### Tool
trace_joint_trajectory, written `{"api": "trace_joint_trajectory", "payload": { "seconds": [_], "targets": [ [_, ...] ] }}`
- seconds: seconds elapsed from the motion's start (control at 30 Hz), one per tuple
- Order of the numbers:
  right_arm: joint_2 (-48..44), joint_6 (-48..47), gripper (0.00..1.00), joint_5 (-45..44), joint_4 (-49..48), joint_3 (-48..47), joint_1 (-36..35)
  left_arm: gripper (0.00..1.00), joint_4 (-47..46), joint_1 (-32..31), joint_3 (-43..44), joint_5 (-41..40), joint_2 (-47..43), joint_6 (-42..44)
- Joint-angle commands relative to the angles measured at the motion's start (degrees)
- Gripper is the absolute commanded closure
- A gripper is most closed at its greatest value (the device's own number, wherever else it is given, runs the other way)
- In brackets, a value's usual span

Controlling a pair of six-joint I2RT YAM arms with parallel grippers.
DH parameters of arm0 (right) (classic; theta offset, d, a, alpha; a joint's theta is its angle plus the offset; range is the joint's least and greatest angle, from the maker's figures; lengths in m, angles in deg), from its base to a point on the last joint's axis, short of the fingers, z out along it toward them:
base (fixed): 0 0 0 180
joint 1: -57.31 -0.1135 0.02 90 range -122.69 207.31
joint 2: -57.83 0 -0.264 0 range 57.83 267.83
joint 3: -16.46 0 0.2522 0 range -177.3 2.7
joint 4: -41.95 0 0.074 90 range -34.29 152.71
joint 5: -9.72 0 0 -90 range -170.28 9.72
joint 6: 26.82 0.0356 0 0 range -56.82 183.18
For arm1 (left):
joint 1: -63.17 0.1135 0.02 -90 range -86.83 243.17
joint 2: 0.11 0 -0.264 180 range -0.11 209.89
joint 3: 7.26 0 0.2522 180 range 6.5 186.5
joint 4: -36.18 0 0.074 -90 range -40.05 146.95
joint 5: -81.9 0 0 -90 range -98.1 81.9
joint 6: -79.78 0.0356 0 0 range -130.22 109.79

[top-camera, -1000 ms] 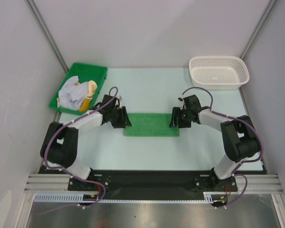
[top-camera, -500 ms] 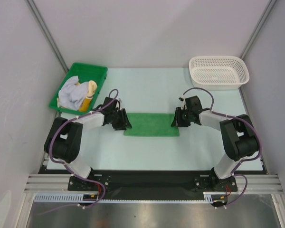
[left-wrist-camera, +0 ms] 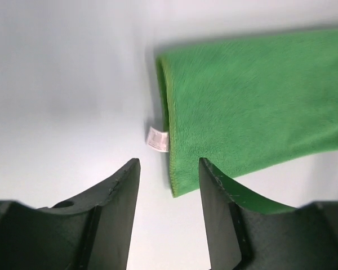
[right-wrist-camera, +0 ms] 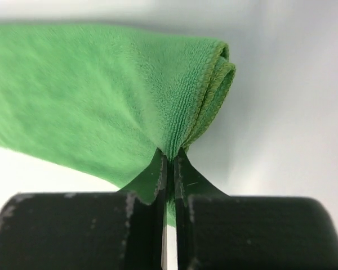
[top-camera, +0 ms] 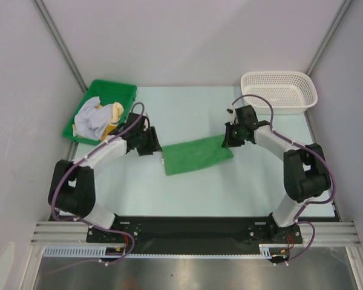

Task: Fold and stack the towels
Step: Neatly place the folded towel into the bin

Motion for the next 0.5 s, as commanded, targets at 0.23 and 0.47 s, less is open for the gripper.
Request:
{"api": "trace_joint_trajectory", "payload": {
  "seconds": [0.23, 0.47],
  "targets": [
    [12.44, -12.43, 1.00, -8.56, 17.27, -27.87, 2.60, 0.45, 6.99, 1.43, 10.76, -5.04, -9.65, 6.21],
    [18.51, -16.29, 1.00, -9.80, 18.86, -42.46, 6.46, 0.44, 6.47, 1.52, 10.85, -4.69, -7.63, 7.36]
  ]
}}
